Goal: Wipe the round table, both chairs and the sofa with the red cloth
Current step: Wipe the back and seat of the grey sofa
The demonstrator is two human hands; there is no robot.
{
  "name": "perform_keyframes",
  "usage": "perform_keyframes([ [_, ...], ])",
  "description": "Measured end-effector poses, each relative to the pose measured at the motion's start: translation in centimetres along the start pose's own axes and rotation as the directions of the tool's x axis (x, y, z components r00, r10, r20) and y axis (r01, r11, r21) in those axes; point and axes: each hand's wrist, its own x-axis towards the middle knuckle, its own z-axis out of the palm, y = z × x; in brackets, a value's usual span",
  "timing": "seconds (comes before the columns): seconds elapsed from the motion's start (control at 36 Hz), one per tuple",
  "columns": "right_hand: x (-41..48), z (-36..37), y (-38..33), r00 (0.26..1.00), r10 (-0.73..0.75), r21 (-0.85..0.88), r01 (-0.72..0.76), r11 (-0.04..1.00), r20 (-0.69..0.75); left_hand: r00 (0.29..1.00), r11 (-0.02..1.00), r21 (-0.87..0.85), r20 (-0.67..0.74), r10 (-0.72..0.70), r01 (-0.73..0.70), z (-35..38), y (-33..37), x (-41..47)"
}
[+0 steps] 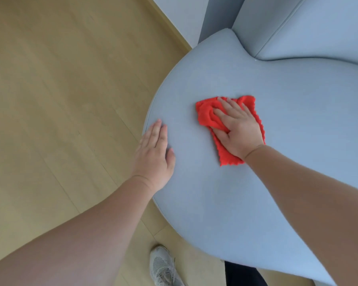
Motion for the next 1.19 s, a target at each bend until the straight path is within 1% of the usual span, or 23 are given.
perform_keyframes([
  [0.11,3.6,-0.4,2.5,0.998,0.057,0.019,-0.057,0.998,-0.030,0.996,0.999,-0.024,-0.079,-0.047,0.046,0.8,0.7,2.1],
  [0.25,6.8,-1.2,5.4,0.998,0.064,0.034,-0.063,0.997,-0.028,0.988,0.999,-0.041,-0.146,-0.041,0.035,1.7,0.6,2.3],
  [0.39,9.0,-1.6,7.4,0.999,0.049,0.036,-0.048,0.998,-0.021,0.990,0.998,-0.055,-0.138,-0.037,0.030,1.7,0.8,2.3],
  [0.67,9.4,-1.6,7.9,0.998,0.039,0.102,-0.034,0.994,-0.051,0.989,1.000,-0.015,-0.144,-0.028,0.026,1.7,0.7,2.5],
  [0.83,9.6,-1.5,8.3,0.999,0.031,0.103,-0.027,0.994,-0.036,0.990,0.999,-0.010,-0.138,-0.039,0.038,1.7,0.9,2.4],
  [0.92,11.2,-1.8,8.9,1.000,0.010,0.095,-0.009,0.995,-0.013,0.991,0.999,-0.008,-0.131,-0.040,0.040,1.7,0.9,2.4],
  [1.06,14.3,-1.8,9.8,0.994,0.107,0.115,-0.108,0.987,0.017,0.990,0.999,-0.006,-0.136,-0.040,0.039,1.7,0.8,2.5],
  [1.19,14.7,-1.4,9.6,0.993,0.114,0.106,-0.112,0.988,-0.012,0.990,0.999,-0.005,-0.137,-0.043,0.042,1.8,0.8,2.5],
])
